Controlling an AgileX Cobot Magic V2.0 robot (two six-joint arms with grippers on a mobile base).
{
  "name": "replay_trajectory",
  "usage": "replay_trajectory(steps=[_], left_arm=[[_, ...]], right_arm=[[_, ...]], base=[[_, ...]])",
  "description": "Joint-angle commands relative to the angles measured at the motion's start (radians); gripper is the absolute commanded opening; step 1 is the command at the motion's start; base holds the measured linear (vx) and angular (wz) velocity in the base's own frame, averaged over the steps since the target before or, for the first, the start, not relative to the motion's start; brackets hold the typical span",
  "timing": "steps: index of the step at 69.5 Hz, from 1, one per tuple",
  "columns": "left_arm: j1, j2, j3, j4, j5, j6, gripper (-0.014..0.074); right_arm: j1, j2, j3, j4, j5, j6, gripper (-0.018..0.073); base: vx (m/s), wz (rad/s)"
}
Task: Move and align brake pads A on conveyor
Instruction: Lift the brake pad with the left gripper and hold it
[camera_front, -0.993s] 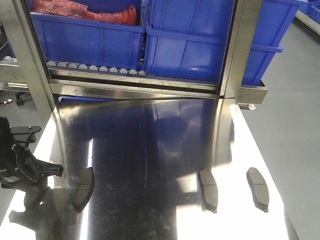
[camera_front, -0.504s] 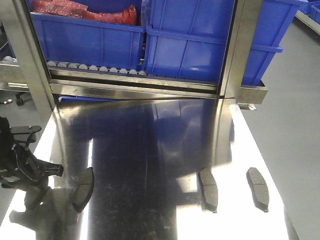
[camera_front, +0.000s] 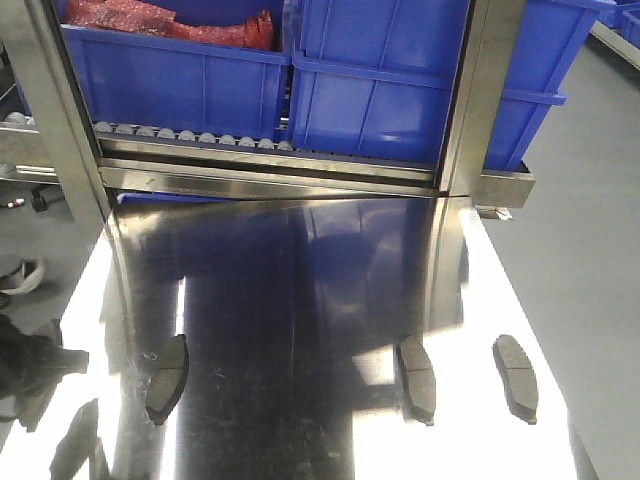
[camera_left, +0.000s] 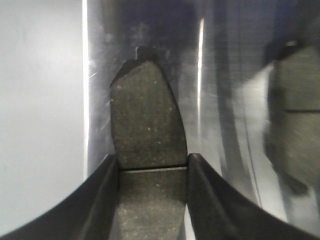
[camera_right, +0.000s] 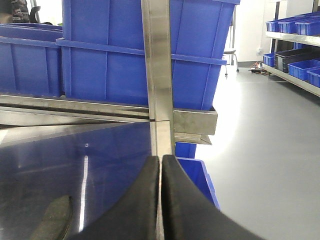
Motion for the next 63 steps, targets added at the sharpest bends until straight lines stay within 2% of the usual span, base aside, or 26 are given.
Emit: replay_trajectory(steps=[1,25,40,53,63], left_arm=[[-0.005,-0.136,0.018,-0.01,-0.047,0.0,0.0146],[-0.005,-0.557,0.181,-0.01,-0.001,0.053,0.0146],[-0.005,-0.822,0.268,-0.01,-0.075,0.053,0.0146],[-0.005,-0.93,0.319,-0.003,-0.152,0.053,0.0146],[-0.005,-0.935,0.321,-0.004,-0.155,0.053,0.0146]], right_arm=[[-0.004,-0.01,0.006,-0.004,-0.072,0.0,-0.0006],[-0.004,-0.01,0.006,-0.004,-0.072,0.0,-0.0006],[-0.004,-0.01,0.006,-0.004,-0.072,0.0,-0.0006],[-0.004,-0.01,0.006,-0.004,-0.072,0.0,-0.0006],[-0.004,-0.01,0.006,-0.004,-0.072,0.0,-0.0006]], base=[[0.0,0.0],[0.0,0.0],[0.0,0.0],[0.0,0.0],[0.0,0.0]])
